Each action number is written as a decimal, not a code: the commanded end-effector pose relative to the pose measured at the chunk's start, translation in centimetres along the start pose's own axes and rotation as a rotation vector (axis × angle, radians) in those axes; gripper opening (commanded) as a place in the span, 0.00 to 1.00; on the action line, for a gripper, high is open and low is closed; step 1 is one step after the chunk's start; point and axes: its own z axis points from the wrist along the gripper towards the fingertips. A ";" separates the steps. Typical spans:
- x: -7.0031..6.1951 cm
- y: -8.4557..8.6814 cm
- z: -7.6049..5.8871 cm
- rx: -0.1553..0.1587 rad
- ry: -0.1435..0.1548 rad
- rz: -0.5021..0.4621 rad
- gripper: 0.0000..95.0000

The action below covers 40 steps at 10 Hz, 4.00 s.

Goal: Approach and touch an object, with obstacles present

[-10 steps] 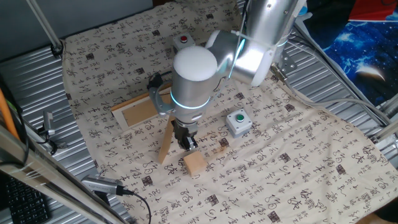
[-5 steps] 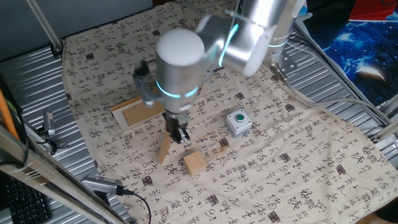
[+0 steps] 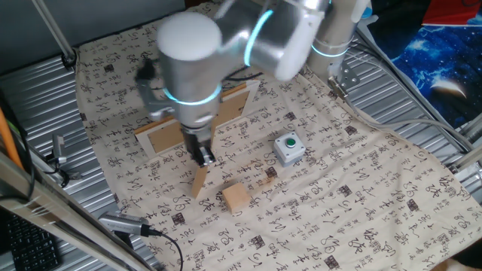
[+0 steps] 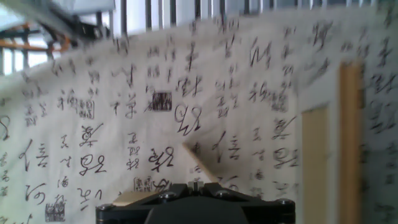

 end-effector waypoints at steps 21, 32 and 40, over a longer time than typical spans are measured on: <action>1.6 -12.8 -6.0 0.012 0.015 -0.146 0.00; 1.6 -12.8 -6.0 0.023 0.023 -0.025 0.00; 0.9 -21.3 -5.3 0.035 0.035 -0.054 0.00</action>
